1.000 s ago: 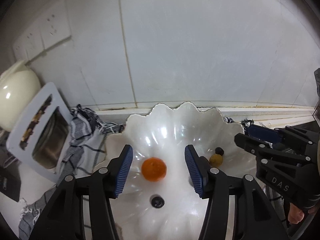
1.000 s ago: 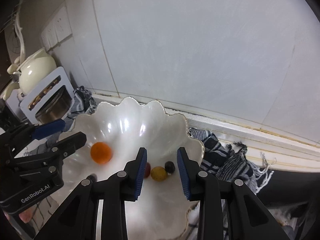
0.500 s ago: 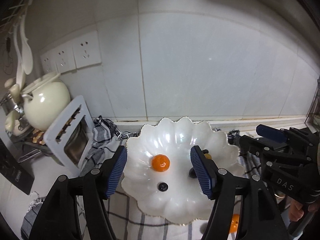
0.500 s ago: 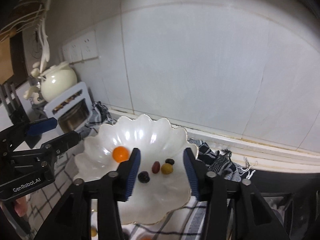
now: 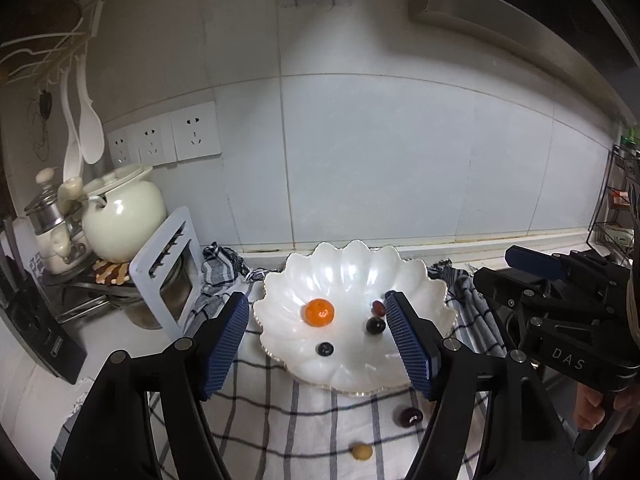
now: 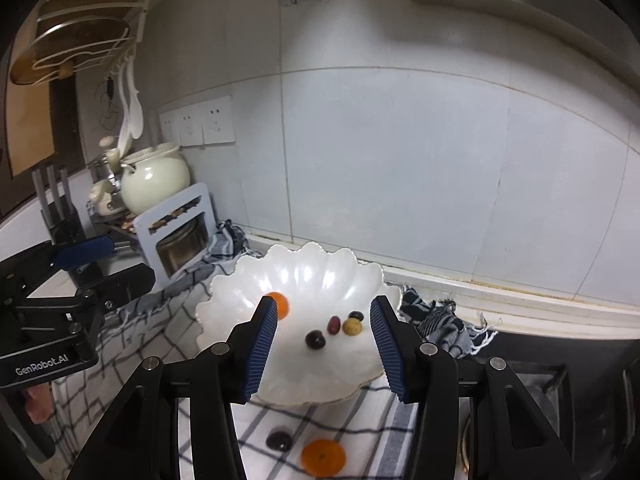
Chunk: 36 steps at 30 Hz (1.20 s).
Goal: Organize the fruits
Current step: 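Withdraw both grippers from the bowl back over the checked cloth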
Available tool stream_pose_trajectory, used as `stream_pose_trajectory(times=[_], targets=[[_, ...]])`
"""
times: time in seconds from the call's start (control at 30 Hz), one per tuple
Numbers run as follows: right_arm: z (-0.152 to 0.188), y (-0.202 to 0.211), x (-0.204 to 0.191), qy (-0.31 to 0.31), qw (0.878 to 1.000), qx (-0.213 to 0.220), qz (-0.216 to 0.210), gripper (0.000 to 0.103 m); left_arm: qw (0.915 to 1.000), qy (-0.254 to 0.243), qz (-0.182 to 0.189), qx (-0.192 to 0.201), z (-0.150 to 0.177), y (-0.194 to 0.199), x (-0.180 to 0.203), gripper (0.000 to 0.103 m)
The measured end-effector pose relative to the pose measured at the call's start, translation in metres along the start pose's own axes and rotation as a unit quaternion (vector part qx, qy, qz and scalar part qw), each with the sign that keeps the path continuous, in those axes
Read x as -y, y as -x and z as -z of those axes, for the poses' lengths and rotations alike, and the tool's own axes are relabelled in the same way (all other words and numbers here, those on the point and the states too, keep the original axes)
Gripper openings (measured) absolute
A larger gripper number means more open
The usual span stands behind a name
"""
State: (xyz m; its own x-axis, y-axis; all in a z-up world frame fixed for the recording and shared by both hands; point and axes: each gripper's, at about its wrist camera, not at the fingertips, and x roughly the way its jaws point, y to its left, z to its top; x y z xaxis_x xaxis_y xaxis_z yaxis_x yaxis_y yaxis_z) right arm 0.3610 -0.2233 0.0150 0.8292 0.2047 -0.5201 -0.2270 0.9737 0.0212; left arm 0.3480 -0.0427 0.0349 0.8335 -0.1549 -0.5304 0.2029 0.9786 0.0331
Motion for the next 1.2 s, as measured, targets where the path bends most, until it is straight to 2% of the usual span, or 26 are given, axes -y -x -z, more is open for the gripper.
stream_pose_trajectory(times=[0.37,0.53,0.7,1.2], targets=[[0.027,0.027,-0.024,0.008,1.000,-0.006,0.000,0.050,0.9999,-0.009,0.009,-0.006,0.031,0.027,-0.006,0.072],[0.043,0.034,-0.033,0.002,1.000,-0.014,-0.003,0.050,0.9995,-0.012,0.024,-0.017,0.042,0.031,-0.008,0.072],[0.061,0.032,-0.039,-0.015,0.999,-0.033,-0.014,0.050,0.9987,-0.016,0.038,-0.029,0.053,0.029,-0.009,0.072],[0.110,0.025,-0.049,-0.046,0.996,-0.074,-0.014,0.050,0.9934,-0.055,0.075,-0.067,0.086,0.010,-0.001,0.071]])
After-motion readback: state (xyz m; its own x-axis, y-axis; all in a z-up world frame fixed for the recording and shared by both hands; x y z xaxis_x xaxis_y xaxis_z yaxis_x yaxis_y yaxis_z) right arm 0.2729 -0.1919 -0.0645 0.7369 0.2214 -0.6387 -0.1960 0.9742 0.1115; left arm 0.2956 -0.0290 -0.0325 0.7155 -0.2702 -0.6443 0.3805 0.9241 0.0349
